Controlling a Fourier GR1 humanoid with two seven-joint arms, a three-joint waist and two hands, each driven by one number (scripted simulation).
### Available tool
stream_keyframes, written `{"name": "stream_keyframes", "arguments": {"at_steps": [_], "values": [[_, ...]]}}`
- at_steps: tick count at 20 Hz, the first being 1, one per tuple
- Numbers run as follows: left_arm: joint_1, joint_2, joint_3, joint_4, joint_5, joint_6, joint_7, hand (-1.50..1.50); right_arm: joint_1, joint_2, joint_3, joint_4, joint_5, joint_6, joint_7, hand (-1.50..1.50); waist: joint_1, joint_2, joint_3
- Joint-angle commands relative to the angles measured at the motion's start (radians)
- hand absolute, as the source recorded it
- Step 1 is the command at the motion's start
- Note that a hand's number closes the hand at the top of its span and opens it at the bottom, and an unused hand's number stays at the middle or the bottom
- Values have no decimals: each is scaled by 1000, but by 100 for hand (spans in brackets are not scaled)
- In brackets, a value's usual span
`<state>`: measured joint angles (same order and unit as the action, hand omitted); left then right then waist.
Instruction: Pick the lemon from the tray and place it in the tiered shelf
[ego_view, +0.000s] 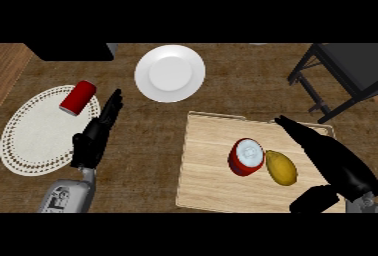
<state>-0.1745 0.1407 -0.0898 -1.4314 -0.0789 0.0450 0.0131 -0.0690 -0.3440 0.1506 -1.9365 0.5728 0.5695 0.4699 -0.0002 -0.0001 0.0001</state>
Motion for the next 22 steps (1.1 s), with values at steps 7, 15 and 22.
{"name": "stream_keyframes", "arguments": {"at_steps": [7, 15, 22], "values": [[0, -42, 22, 1, -41, 3, 0, 0, -45, 59, -11, 111, 114, -2, -54, -150, 1, 0, 0], [-16, -54, 36, -38, -41, -27, 61, 0, 50, 59, -20, 167, 193, -70, -195, -150, -1, 0, 0], [-3, -68, 27, -41, -75, -27, 39, 0, 86, 102, 17, 179, 242, -83, -213, -150, -1, 0, 0]]}}
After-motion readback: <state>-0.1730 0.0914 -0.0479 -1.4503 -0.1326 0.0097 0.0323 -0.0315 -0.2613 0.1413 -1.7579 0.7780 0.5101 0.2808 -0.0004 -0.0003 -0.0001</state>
